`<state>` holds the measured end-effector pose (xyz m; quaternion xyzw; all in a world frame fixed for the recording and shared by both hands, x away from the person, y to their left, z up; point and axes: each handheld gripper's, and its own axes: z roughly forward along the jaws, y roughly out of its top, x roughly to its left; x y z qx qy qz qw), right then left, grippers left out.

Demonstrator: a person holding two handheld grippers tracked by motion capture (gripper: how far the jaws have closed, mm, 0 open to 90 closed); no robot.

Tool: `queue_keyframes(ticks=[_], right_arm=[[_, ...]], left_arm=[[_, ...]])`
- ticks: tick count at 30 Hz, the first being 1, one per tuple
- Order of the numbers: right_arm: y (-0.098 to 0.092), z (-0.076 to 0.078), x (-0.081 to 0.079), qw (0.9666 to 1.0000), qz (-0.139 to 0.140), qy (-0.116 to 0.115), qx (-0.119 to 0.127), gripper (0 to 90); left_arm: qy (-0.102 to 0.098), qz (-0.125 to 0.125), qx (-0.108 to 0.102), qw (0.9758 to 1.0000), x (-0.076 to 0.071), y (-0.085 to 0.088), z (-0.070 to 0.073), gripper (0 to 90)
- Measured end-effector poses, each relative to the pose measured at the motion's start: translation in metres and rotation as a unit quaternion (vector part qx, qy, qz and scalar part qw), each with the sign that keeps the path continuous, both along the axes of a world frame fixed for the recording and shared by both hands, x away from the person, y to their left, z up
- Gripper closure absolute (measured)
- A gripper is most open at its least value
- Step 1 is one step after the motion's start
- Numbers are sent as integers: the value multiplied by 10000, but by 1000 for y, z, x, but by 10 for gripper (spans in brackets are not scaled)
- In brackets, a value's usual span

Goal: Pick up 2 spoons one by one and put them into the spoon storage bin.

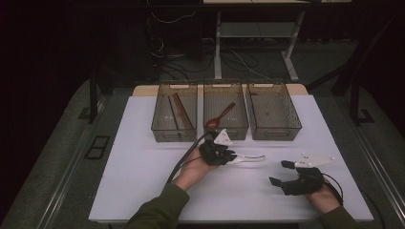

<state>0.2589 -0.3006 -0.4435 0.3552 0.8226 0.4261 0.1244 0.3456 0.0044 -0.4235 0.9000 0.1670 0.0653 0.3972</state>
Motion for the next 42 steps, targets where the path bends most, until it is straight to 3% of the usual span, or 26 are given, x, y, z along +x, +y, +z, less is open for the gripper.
queue_keyframes(ticks=[9, 14, 25, 42], right_arm=[[0, 0, 0, 10000, -2, 2, -6, 189], [0, 0, 0, 10000, -1, 4, -5, 189], [0, 0, 0, 10000, -4, 32, 2, 189], [0, 0, 1, 10000, -20, 7, 2, 189]], left_arm=[[-11, -2, -101, 9999, 3, 10, 7, 804], [-24, 135, -268, 9995, 5, 18, 14, 804], [-145, 371, -422, 9983, 12, 37, 26, 804], [-421, 712, -645, 9945, 30, 60, 55, 804]])
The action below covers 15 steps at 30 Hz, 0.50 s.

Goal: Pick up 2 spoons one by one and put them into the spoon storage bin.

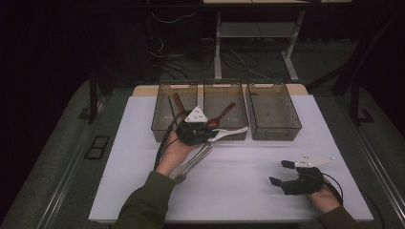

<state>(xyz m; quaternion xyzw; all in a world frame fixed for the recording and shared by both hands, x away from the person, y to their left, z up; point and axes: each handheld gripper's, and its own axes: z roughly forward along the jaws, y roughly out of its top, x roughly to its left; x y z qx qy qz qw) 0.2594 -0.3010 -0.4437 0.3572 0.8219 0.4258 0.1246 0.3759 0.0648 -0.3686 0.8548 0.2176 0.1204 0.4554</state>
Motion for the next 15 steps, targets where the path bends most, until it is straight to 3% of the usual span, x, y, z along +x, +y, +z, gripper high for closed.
queue_keyframes(ticks=[15], right_arm=[[0, 0, 0, 10000, -5, 9, 6, 189]], left_arm=[[0, 244, 196, 9995, 35, -5, 10, 803]])
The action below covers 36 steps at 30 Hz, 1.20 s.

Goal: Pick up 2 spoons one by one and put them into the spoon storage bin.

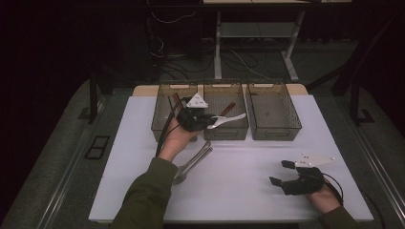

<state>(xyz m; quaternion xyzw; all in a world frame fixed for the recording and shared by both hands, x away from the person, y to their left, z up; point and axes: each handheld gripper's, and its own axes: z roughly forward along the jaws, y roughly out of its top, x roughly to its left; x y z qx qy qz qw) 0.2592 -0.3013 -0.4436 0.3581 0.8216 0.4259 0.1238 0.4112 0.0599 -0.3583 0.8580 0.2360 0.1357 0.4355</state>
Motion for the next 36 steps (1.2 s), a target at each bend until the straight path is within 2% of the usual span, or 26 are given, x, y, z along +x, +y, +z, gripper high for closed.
queue_keyframes(ticks=[3, 6, 17, 22, 25, 36], right_arm=[[0, 0, 0, 10000, 4, 2, -3, 189], [0, 0, 0, 10000, 4, -1, 0, 189], [0, 0, 0, 10000, -1, -7, 5, 189], [-1, 0, 0, 10000, -12, -12, 6, 189], [-1, 0, 0, 10000, -10, -11, 8, 189], [-1, 0, -1, 10000, -4, -12, 10, 189]], left_arm=[[55, 97, 13, 9999, 7, -4, -4, 803], [81, 130, 132, 9998, 14, -7, -8, 803], [246, 267, 386, 9986, 27, -12, -23, 801], [262, 322, 343, 9985, 30, -15, -24, 783], [210, 352, 216, 9989, 29, -16, -23, 740], [199, 357, 92, 9991, 26, -14, -17, 632]])
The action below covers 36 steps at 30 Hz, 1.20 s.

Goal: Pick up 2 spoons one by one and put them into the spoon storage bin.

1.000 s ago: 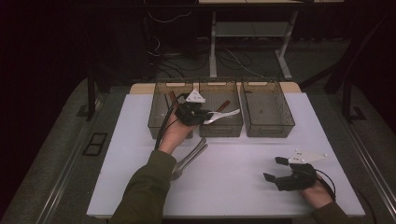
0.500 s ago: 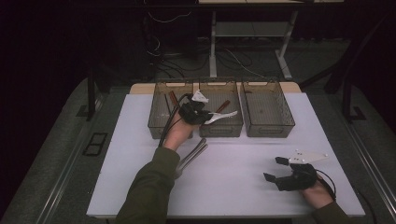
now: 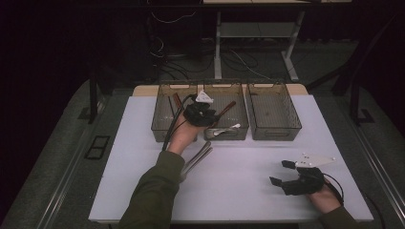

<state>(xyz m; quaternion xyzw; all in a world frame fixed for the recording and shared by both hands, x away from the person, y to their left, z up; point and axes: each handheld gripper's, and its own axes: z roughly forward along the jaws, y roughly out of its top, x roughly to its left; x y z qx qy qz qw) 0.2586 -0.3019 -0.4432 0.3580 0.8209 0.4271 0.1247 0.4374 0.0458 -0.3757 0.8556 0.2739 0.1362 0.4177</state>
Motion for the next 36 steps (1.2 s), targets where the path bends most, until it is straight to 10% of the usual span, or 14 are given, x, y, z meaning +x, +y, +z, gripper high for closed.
queue_keyframes(ticks=[36], right_arm=[[1, -1, 0, 10000, -19, 60, -22, 189]], left_arm=[[-12, -43, -294, 9996, -73, 39, 3, 343]])
